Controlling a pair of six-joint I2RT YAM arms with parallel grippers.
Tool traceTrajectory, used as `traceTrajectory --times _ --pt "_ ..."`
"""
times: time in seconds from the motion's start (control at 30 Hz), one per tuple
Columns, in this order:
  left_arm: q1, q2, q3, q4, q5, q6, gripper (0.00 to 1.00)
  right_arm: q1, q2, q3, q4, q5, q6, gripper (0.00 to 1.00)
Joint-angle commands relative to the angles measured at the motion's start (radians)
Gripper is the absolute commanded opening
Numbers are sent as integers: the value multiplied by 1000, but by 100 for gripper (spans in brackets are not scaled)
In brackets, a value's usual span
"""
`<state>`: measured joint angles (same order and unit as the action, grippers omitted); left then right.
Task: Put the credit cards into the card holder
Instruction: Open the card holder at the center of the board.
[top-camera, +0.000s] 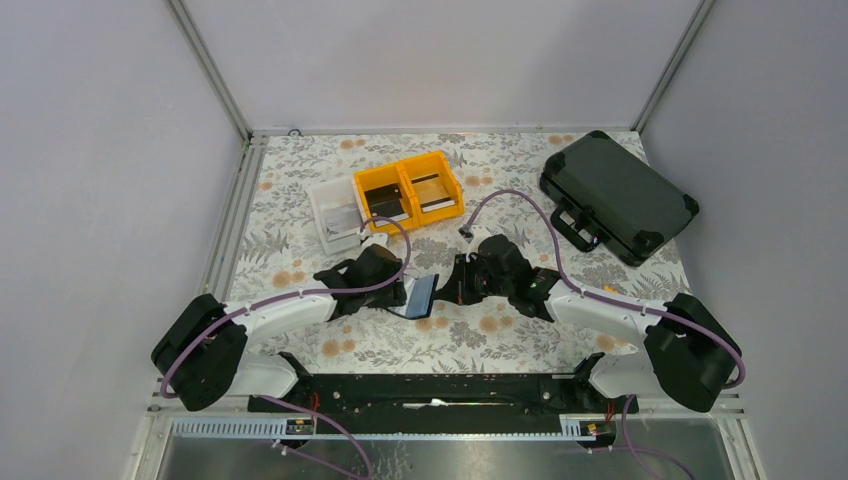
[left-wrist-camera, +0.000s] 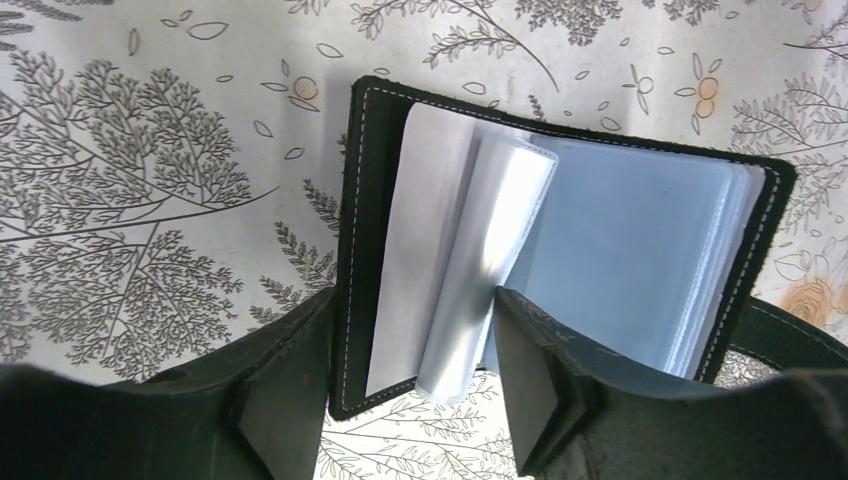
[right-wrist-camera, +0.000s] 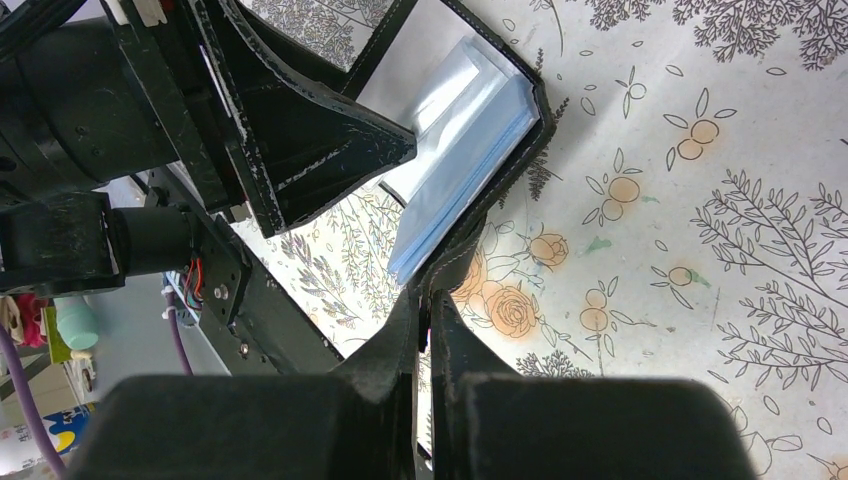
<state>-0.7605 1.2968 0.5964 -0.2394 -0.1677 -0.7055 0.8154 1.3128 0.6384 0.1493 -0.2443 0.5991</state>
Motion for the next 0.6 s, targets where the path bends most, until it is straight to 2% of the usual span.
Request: traceTrajectory --times 0.0,0.07,0.2,0.37,0.57 --pt "-5 -31 32 -14 -75 -26 61 -5 7 13 35 32 -13 0" --pt "-5 -35 31 -25 -93 -33 67 -5 7 11 33 35 -14 0" --pt "-4 -51 20 -10 -86 -32 73 -5 9 5 33 43 -13 0" --pt "-5 -53 -6 65 -13 -27 81 -5 13 3 33 44 -11 0" --pt "-5 -26 -9 94 14 -38 83 -5 10 -3 33 47 -11 0"
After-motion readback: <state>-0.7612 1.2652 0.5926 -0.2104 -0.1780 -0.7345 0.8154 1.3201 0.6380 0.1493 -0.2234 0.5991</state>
